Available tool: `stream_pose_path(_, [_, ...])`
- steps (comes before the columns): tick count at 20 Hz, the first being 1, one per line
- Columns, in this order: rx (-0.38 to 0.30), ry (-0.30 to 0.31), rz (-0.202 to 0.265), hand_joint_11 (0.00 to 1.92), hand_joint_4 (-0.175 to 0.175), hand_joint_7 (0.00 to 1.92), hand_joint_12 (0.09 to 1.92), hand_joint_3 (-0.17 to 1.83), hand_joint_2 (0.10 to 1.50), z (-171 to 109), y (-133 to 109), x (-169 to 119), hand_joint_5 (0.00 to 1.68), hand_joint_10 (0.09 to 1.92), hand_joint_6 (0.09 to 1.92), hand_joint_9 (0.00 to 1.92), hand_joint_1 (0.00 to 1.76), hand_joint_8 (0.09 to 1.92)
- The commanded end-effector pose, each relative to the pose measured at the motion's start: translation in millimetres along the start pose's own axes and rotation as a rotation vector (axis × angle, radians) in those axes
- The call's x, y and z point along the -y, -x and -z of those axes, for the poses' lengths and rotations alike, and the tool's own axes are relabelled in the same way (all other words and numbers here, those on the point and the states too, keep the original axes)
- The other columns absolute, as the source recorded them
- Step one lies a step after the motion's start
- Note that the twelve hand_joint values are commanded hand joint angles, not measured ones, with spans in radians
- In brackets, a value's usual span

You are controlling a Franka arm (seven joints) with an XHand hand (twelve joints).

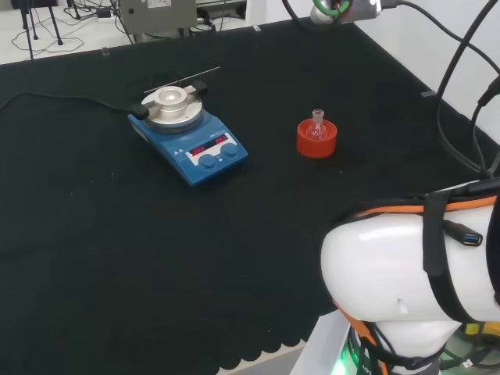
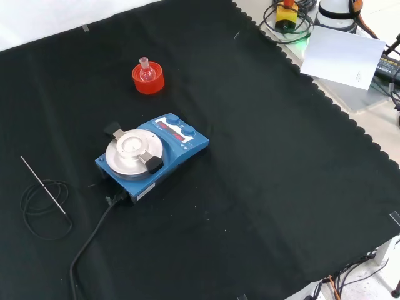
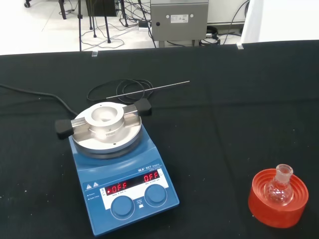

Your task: Pick up the round-bottom flask.

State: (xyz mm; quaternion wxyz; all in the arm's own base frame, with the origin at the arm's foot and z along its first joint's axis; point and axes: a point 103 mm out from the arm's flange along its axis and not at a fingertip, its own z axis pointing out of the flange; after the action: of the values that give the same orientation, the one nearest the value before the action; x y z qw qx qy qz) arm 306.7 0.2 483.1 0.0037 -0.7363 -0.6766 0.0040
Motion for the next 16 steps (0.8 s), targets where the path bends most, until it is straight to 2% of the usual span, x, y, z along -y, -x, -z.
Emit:
stream_pose_path(1, [0.01,0.008,0.0,0.0,0.02,0.04,0.92,0.54,1.16,-1,-1,-1,0.17,0.57,0.23,0.13,0.02,0.47])
stream_pose_path(3, [0.01,0.008,0.0,0.0,0.02,0.05,0.92,0.41,1.23,-1,-2,-2,0.21,0.55,0.12,0.13,0.01,0.43])
stream_pose_path(5, [0.003,0.011,-0.001,0.0,0.02,0.06,0.91,0.35,1.26,-2,1,-3,0.24,0.53,0.09,0.14,0.0,0.41])
stream_pose_path(16, [-0.01,-0.014,-0.033,0.0,0.021,0.06,0.9,0.32,1.27,-22,11,-24,0.25,0.53,0.09,0.14,0.0,0.39])
